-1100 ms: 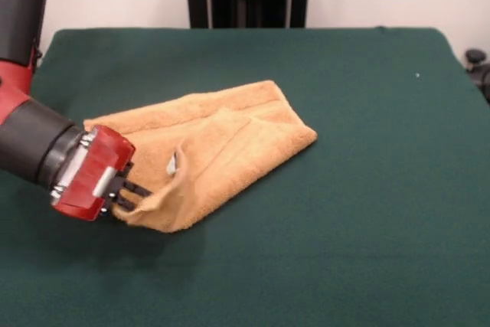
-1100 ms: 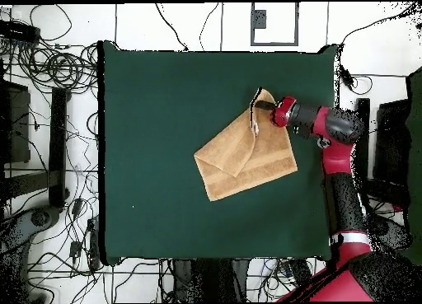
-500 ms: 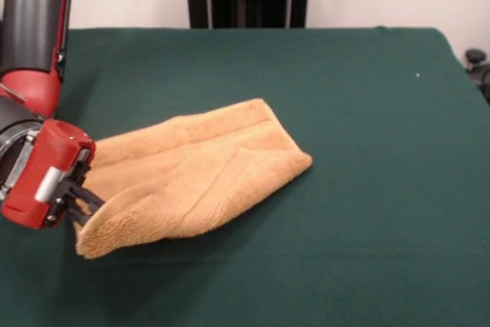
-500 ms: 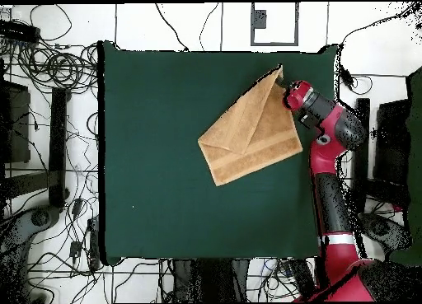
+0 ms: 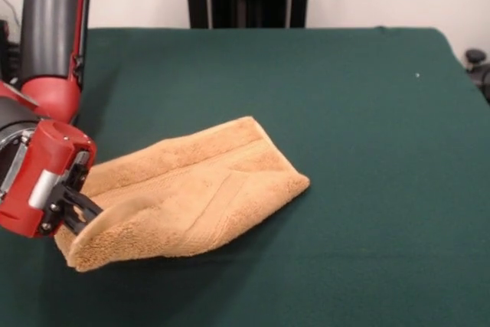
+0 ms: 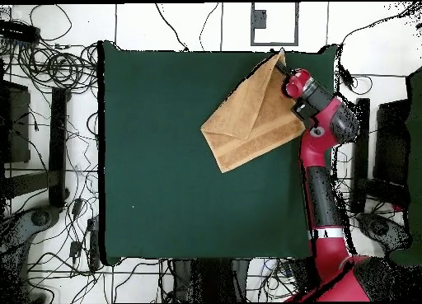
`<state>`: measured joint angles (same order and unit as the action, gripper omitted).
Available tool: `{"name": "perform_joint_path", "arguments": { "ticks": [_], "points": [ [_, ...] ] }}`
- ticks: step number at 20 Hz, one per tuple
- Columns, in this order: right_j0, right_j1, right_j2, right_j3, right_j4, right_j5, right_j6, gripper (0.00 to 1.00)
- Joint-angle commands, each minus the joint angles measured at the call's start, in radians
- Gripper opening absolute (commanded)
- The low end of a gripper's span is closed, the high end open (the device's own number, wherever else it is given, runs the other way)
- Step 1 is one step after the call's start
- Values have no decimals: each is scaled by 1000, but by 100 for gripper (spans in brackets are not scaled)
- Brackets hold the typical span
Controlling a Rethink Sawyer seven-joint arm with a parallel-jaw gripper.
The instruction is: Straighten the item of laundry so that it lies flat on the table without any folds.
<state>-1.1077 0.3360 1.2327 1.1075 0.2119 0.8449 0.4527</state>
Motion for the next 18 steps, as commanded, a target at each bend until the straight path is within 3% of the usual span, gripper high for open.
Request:
{"name": "perform_joint_path", "arguments": {
  "ticks": [1,10,18],
  "points": [
    [86,-20,-89,-54,34,64,132,0],
    [155,-109,-292,-102,-33,210,171,0],
    [184,-166,-255,-90,37,141,241,0]
  ]
}}
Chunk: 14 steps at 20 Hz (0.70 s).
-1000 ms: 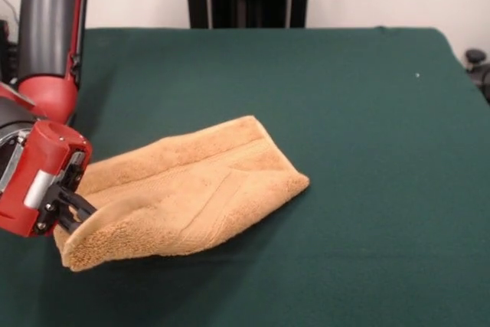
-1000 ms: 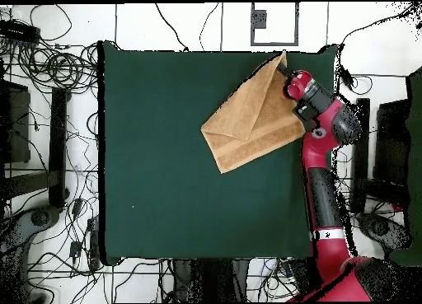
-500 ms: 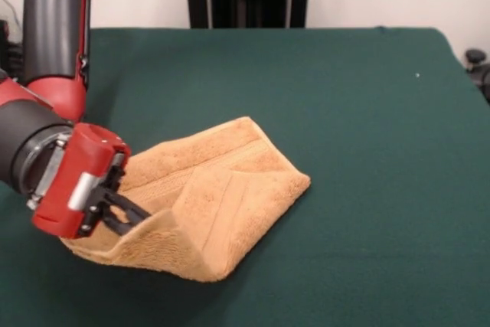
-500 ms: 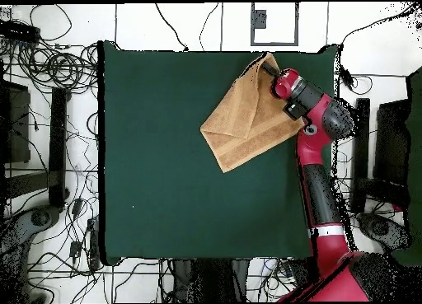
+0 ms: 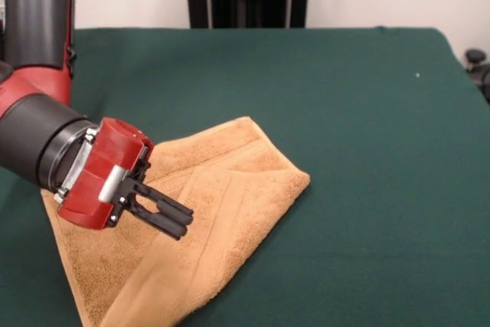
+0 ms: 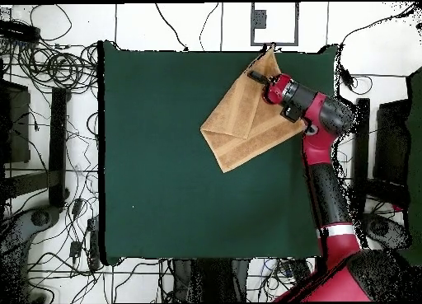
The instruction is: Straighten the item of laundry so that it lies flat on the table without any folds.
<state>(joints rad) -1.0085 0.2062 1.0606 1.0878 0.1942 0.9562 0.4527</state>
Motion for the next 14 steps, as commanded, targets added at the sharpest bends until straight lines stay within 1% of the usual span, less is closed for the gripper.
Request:
{"name": "perform_joint_path", "arguments": {
  "ticks": [1,6,8,11,14],
  "points": [
    [96,-53,-90,-74,55,33,254,0],
    [138,-118,-154,-87,31,86,289,0],
    [136,-130,-173,-70,26,112,281,0],
    [134,-150,-226,-47,1,190,268,0],
    [134,-148,-278,-41,-29,243,241,0]
  ]
}}
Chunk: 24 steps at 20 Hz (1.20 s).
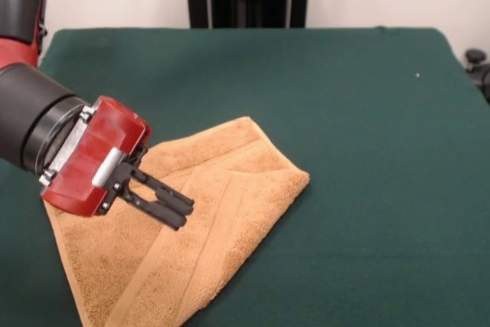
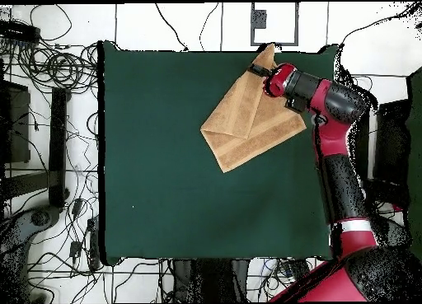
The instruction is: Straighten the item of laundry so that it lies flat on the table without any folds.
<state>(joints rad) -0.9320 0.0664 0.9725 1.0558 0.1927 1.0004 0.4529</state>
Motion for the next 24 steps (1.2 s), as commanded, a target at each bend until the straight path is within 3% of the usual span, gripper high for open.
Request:
{"name": "perform_joint_path", "arguments": {
  "ticks": [1,6,8,12,15,24],
  "points": [
    [66,-7,-213,-22,-44,231,226,0],
    [155,-21,-359,-157,-222,484,134,0],
    [200,-32,-415,-232,-361,571,38,0],
    [283,-85,-476,-353,-660,606,-165,0],
    [296,-73,-462,-425,-777,634,-252,0],
    [267,-101,-412,-386,-861,547,-277,0]
  ]
}}
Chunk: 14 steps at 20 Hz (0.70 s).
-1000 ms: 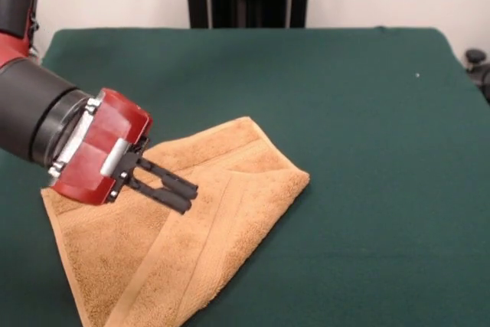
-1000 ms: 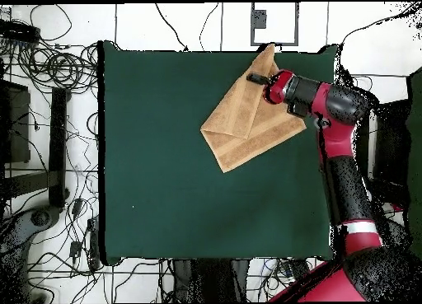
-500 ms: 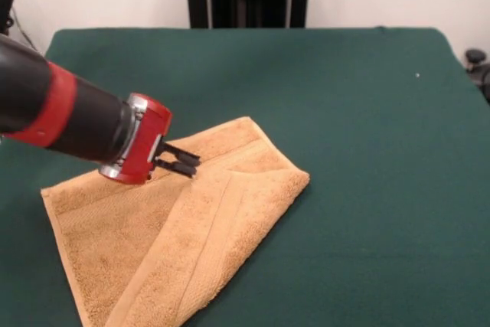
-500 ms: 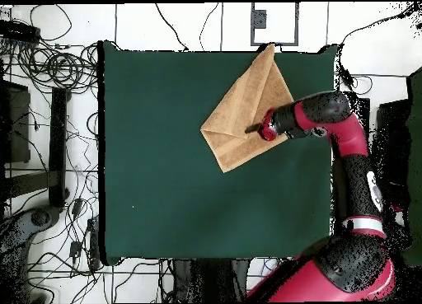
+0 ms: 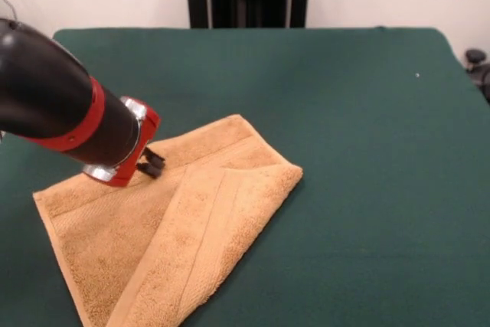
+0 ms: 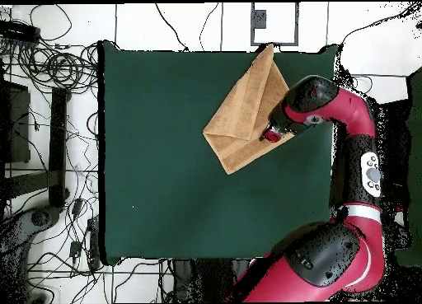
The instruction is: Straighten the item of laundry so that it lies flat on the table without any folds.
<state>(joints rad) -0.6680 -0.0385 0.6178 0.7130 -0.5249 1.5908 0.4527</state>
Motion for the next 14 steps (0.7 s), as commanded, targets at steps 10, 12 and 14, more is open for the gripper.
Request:
{"name": "perform_joint_path", "arguments": {
  "ticks": [10,12,14],
  "points": [
    [-151,9,127,147,104,-200,-254,0],
    [-177,3,158,184,149,-229,-245,0],
    [-180,-4,172,195,174,-235,-225,0]
  ]
}}
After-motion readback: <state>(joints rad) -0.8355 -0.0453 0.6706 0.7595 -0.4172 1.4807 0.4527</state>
